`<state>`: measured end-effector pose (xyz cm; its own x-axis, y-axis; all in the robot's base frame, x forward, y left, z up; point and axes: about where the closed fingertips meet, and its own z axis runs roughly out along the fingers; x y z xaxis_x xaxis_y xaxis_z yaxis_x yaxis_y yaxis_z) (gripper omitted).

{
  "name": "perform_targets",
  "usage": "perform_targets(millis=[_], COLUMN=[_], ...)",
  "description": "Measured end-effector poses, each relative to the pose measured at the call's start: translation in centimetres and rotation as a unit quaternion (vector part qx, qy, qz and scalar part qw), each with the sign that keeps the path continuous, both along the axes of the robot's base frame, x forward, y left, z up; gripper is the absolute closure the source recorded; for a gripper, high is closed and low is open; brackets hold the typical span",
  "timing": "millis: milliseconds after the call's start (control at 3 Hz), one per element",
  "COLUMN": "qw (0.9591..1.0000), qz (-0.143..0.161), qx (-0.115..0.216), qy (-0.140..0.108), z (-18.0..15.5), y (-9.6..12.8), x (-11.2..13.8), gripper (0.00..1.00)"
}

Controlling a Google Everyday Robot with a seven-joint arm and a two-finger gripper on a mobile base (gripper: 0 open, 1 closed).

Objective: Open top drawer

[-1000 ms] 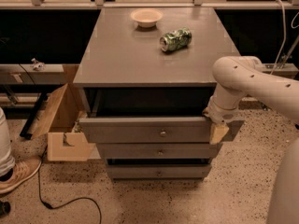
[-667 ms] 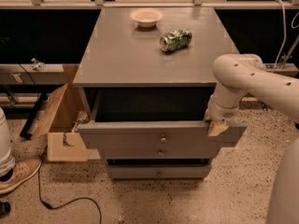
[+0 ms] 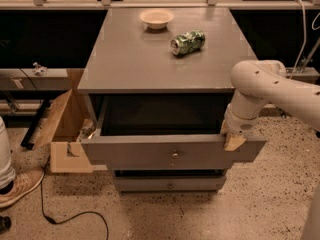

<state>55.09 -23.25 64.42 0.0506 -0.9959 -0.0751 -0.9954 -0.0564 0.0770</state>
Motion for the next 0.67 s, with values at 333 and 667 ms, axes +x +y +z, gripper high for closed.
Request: perform_targets(millis=[333,667], qw=[0.9998,0.9992], qz=[-0.013,-0.031], qx=[0.009,0.017], qy=[-0.009,-0.018], z=[0.3,0.5], y=[0.4,-0.1], x=[-0.5,-2.1], gripper=[1.00,1.00])
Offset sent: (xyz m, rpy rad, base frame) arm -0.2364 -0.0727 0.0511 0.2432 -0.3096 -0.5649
